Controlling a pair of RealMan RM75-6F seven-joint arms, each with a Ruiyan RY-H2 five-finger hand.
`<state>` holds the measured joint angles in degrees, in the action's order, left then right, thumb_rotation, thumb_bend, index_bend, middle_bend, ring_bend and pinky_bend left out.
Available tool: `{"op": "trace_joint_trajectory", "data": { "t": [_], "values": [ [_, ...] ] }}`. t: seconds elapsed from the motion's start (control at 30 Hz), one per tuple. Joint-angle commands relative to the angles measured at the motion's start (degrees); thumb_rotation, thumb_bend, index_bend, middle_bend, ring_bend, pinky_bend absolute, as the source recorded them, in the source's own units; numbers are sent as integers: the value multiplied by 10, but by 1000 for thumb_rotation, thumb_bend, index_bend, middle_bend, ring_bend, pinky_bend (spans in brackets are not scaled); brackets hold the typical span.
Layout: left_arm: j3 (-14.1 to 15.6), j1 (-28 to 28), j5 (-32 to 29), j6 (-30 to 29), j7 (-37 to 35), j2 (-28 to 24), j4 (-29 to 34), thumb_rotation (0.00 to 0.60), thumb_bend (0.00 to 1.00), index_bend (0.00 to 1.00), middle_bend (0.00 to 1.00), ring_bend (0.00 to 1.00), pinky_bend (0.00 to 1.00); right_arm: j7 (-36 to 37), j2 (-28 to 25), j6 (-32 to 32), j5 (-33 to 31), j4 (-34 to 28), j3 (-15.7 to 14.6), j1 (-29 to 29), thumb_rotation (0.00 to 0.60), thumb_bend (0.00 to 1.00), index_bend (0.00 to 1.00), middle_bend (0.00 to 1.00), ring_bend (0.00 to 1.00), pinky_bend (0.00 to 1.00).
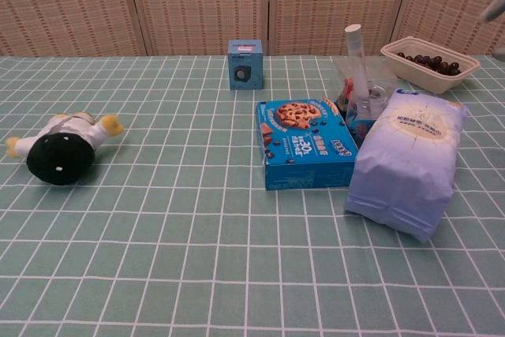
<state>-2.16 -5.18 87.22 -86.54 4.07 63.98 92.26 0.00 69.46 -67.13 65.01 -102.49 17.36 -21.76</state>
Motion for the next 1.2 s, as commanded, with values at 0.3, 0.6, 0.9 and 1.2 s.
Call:
{"op": "trace_joint_trajectory", "data": {
  "t": [0.3, 0.6, 0.9, 1.2],
  "values": [
    [1, 0, 1, 1, -5, -4, 2, 600, 401, 391, 471, 327, 492, -59, 40, 57, -96, -5, 29, -75, 600, 204, 364, 1000, 1000, 1000],
    [1, 2, 2, -1, -11, -9, 5, 600, 401, 391, 471, 327, 492, -97, 61, 87, -176, 10, 40, -127, 600, 204, 370, 1000, 1000, 1000],
    [3, 5, 5, -6, -18, -13, 8, 600, 401, 391, 471, 327, 492, -110, 90, 104, -220, 43, 39, -165, 600, 204, 379, 1000, 1000, 1000],
    [2, 7, 4, -9, -22, -16, 9, 600, 401, 391, 471, 327, 492, -115, 116, 119, -243, 74, 34, -195, 600, 204, 382, 1000, 1000, 1000]
  ]
}}
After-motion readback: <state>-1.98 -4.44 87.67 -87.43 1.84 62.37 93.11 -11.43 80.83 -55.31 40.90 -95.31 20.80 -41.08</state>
